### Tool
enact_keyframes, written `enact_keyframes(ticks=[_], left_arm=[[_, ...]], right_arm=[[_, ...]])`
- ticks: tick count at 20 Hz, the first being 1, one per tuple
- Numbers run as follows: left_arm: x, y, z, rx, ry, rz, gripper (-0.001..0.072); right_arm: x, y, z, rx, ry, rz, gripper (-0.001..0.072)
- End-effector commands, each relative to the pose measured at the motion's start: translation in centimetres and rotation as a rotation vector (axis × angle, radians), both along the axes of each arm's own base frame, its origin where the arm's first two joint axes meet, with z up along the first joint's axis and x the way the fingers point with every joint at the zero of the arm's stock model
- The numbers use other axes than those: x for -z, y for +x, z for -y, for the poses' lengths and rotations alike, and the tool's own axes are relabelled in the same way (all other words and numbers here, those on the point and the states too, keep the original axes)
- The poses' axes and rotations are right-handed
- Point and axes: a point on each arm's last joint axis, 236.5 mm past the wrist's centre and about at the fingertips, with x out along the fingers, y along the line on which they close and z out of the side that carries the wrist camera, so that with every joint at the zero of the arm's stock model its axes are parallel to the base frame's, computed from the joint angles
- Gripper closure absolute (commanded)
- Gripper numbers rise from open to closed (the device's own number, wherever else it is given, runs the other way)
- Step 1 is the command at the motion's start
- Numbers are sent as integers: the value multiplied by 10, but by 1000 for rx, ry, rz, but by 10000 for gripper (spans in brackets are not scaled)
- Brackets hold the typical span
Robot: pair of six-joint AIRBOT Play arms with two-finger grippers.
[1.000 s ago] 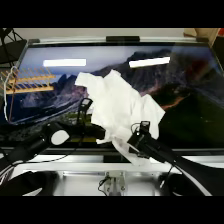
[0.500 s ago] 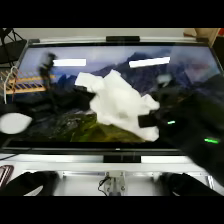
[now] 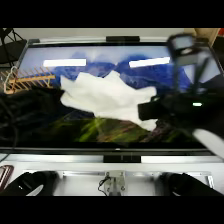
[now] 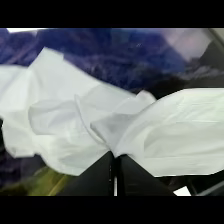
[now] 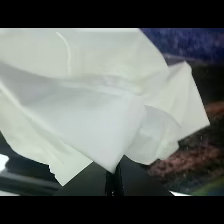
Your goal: Fold the shirts.
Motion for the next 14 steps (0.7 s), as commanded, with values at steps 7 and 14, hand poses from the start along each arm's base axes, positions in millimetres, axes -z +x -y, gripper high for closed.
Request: enact_keyframes(ticks=[7,14], left_arm=[[183,-8,-4,-16,224,-300,615],[179,26,-87,-92,449,-283,119]], right_arm=[[137,8,-69,-79,-52,-231,658],[144,1,-85,-87,9,-277,658]])
